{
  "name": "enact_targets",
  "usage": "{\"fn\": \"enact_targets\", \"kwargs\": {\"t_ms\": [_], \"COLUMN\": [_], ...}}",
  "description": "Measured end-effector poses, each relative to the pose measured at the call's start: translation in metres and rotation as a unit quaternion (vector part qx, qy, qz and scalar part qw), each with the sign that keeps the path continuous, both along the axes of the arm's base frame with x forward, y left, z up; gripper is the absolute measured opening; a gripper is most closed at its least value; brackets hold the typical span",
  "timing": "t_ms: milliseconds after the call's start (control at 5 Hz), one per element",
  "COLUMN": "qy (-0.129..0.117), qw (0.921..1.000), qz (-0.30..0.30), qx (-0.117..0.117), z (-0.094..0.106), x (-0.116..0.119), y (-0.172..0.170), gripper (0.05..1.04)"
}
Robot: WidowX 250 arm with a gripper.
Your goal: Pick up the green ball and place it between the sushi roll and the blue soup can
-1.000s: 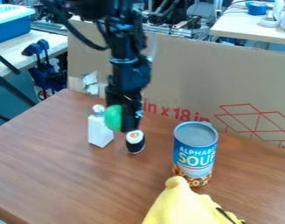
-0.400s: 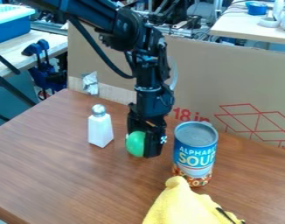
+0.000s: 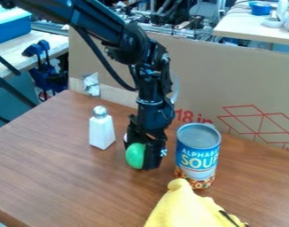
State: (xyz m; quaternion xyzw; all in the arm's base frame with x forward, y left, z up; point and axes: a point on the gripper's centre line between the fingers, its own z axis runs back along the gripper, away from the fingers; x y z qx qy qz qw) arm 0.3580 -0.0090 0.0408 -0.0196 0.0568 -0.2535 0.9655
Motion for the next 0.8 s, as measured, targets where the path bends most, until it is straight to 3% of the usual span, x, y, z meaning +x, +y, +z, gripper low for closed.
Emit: {"fn": "enact_targets", "kwargs": {"t_ms": [400,600,800], "qy": [-0.002,-0.008,-0.043], "qw": [1.0,1.0,0.9989], "qz": [-0.006,0.004,0.013], "qx": [0.006,0.004,-0.014], "z": [-0.004,-0.009,0.015], "x": [0.0,-0.004,-0.007], "y": [-0.007,-0.004,-0.003], "gripper": [1.014,1.009,1.006]}}
